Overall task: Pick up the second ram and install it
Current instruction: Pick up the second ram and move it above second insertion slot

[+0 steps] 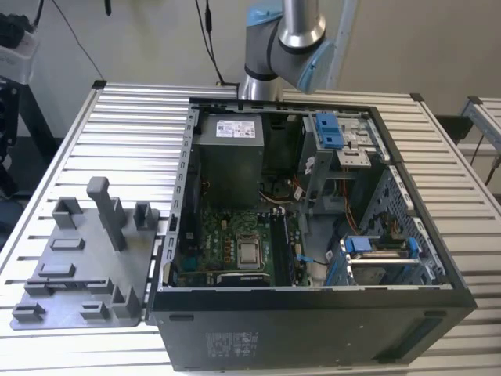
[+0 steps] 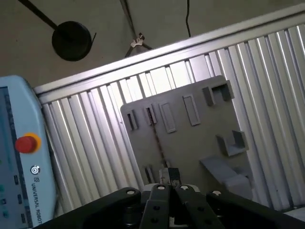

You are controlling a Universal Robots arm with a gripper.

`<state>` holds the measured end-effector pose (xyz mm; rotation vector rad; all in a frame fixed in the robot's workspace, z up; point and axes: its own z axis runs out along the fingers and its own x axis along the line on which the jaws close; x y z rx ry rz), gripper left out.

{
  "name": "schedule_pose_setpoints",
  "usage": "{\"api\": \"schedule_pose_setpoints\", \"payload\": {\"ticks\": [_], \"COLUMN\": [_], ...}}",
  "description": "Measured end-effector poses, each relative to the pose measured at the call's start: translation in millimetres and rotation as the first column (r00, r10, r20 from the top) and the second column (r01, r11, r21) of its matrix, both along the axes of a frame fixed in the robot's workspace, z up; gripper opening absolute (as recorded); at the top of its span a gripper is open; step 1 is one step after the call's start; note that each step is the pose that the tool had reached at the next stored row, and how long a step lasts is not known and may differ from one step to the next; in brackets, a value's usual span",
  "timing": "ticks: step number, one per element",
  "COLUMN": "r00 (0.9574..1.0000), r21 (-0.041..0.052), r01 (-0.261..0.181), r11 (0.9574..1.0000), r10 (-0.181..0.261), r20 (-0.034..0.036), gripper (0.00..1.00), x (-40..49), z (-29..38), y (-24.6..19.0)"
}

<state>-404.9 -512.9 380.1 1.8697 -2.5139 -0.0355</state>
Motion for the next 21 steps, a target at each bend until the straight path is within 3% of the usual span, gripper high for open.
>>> {"api": "schedule_pose_setpoints", "payload": {"ticks": [4,10,14,18,21], "r00": [0.9974,0.9859,0.9839,0.9837,0.9834], "r21": [0.0000,-0.0006,-0.0016,-0.0035,-0.0028], "r01": [-0.072,-0.167,-0.178,-0.179,-0.180], "r11": [0.9974,0.9859,0.9840,0.9839,0.9837], "r10": [0.072,0.167,0.178,0.179,0.180], "r20": [0.0001,0.0034,0.0091,0.0200,0.0220], "gripper": [0.11,0.11,0.11,0.11,0.11], "x": [0.0,0.0,0.0,0.1,0.1], "z": [-0.1,-0.1,-0.2,-0.6,-0.9], "y": [0.0,0.0,0.0,0.0,0.0]}}
